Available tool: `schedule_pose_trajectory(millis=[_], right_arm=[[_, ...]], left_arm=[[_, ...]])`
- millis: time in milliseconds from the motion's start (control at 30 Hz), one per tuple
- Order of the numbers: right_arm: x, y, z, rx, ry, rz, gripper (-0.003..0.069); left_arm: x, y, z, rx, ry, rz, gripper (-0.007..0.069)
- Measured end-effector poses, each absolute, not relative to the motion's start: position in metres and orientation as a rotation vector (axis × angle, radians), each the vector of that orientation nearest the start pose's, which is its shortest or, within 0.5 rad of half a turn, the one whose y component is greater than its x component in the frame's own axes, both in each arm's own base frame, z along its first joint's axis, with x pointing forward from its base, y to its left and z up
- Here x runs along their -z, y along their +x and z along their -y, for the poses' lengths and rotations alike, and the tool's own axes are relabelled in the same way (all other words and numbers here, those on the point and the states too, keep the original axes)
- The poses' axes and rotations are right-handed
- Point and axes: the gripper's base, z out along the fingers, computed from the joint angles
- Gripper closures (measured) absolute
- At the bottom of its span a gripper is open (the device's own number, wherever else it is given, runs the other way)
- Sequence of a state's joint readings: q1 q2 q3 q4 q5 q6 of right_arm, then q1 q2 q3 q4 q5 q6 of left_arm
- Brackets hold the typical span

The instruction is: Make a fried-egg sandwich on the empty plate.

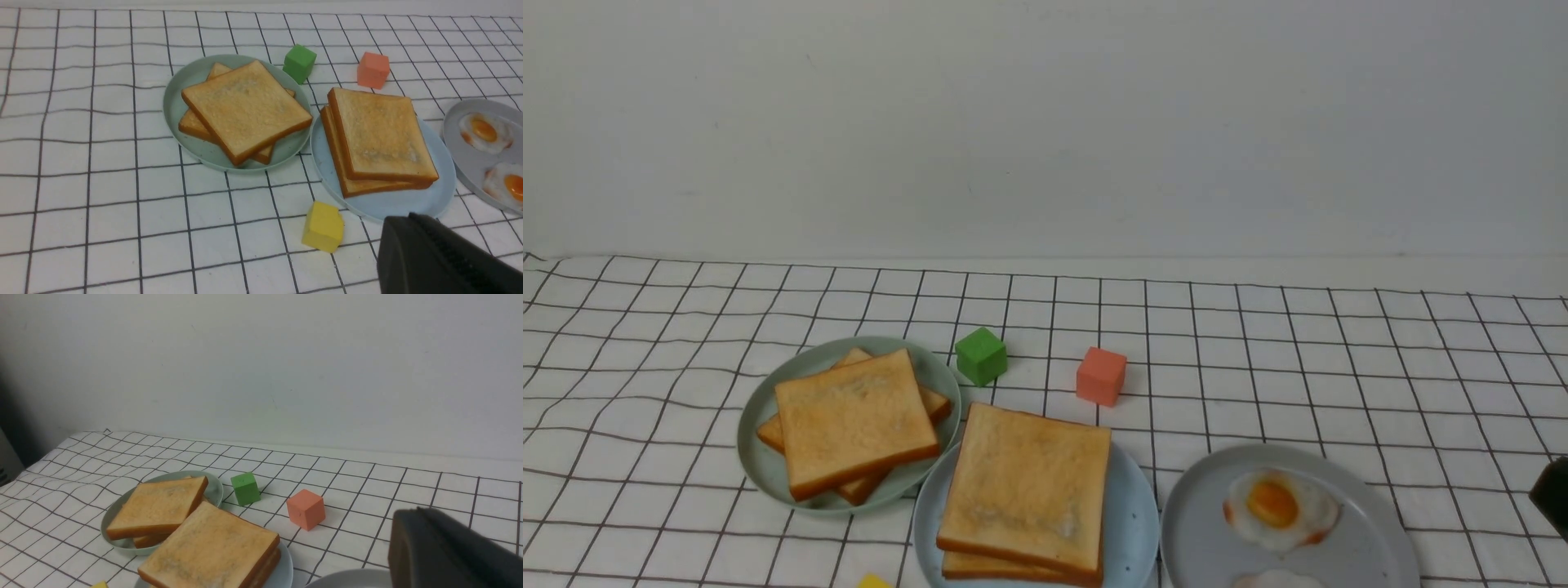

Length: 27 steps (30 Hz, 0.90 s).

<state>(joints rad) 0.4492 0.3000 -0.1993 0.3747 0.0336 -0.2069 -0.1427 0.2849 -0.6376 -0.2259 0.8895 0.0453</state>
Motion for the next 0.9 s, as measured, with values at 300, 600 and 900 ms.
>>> schedule_pose_trajectory(millis=[300, 600, 900], right_arm=[[-0.258, 0.075, -0.037, -0.485, -0.239, -1.619, 0.0624], [-0.258, 0.075, -0.037, -0.485, -0.239, -1.619, 0.0614], [-0.258, 0.075, -0.037, -0.485, -0.239, -1.619, 0.0598]], left_arm=[[-0.293, 0.045, 0.008, 0.185, 0.032, -1.789, 0.0638], [-0.188, 0.050, -0.001, 0.181, -0.177, -1.857, 0.0637], [-0.168, 0.052, 0.001, 0.172, -0.106, -1.905, 0.0634]])
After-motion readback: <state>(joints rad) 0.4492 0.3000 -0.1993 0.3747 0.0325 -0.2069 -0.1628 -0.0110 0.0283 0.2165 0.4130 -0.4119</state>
